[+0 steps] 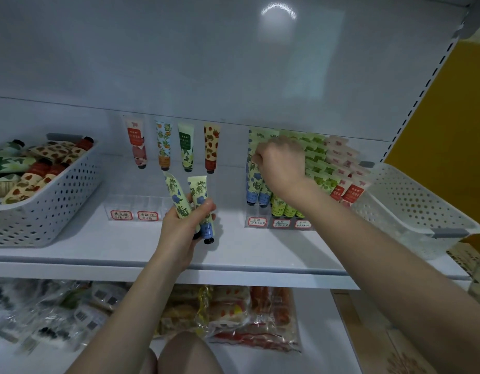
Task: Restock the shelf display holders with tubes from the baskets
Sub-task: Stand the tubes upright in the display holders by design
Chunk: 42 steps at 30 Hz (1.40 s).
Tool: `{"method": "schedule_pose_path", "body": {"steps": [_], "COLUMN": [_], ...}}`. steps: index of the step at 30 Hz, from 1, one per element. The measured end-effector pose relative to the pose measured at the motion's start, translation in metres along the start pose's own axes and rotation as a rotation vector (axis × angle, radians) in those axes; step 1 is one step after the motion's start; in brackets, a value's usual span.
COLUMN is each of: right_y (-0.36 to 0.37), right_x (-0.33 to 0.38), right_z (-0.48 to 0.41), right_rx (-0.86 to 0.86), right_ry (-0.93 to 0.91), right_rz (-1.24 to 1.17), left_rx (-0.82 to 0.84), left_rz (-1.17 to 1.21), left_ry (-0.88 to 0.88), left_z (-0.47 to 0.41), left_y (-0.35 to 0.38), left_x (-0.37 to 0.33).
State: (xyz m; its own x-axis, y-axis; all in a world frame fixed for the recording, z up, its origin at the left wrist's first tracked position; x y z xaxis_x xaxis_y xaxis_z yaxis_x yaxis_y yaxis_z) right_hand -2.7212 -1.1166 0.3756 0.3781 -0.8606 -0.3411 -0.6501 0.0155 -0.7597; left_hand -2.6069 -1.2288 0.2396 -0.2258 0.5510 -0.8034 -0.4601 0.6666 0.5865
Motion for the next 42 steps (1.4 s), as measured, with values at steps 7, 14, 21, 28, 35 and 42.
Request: {"method": "schedule_pose_path", "body": {"steps": [7,14,21,28,35,42], "right_y": [-0.002,0.002,0.005,0.001,-0.004,-0.015], "right_x": [-0.010,0.003,0.009,0.006,-0.001,-0.003], "right_z": [0.006,0.001,0.000,0.003,-0.001,-0.006], "right_rx": [0.023,0.042,0.059,0.012,0.034,-0.001], "right_ry": [0.010,-0.097,-0.111,-0.107,-0.105,-0.124], "right_rz": [0.060,0.007,0.036,-0.036,-0.148,-0.184], "left_rx": [0.012,0.023,0.014,0.019,0.033,0.065], "left_rz": [0.016,0.003,0.010,0.013,0.014,-0.016], "left_ry": [0.006,0.000,0.001,-0.008,-0.024,-0.014], "left_z": [-0.005,-0.005,-0.006,-0.005,-0.005,-0.006], "left_y": [0.009,0.016,0.011,0.013,0.014,0.018], "left_x": [0.006,0.012,0.009,0.010,0.008,0.007]}}
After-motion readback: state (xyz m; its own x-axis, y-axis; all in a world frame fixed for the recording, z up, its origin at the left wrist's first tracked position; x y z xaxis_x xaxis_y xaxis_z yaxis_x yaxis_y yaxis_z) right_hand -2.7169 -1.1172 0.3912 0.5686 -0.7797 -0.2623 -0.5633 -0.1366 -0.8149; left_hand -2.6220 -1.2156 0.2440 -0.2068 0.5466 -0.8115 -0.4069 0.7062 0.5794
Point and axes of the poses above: each hand's wrist, its own z-axis away from the middle knuckle, its own y-axis out of the palm, x = y × z, the point moved 9 cm from there along -z, towards the middle knuckle, and after that the axes turned 13 degrees about z, right-handed, at the moved point
